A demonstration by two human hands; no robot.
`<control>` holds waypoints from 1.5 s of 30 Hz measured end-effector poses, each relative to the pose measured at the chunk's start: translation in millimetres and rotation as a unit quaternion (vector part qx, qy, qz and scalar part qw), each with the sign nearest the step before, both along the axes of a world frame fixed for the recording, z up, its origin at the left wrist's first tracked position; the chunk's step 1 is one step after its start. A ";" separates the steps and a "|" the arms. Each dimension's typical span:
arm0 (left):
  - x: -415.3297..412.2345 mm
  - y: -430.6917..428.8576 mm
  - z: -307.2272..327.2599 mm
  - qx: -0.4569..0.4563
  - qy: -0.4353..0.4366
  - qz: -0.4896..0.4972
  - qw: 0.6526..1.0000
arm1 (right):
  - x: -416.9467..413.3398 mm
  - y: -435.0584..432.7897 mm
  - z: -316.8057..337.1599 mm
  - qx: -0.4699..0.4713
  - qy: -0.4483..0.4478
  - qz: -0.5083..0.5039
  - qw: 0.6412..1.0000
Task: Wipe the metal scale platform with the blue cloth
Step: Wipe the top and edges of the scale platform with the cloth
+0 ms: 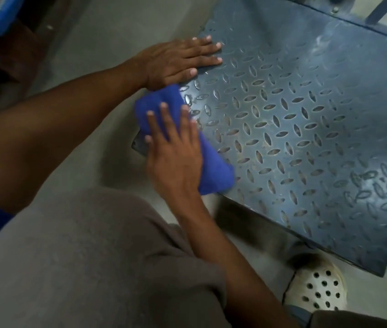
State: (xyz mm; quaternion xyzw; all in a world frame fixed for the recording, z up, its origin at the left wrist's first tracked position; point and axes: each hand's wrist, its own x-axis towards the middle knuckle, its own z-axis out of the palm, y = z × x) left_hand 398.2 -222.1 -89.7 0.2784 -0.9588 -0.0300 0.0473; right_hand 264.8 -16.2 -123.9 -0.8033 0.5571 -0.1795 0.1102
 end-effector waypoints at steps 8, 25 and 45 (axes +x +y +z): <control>0.8 3.2 1.5 0.006 -0.012 0.008 1.000 | -57.0 33.3 -1.2 0.001 -0.030 0.032 0.999; -3.7 51.1 0.1 0.008 -0.017 0.216 0.976 | -155.1 -46.6 1.6 -0.015 0.060 -0.236 0.970; -33.2 202.5 -56.9 0.027 0.274 0.584 0.764 | -94.5 -145.0 13.0 -0.012 0.061 0.012 0.998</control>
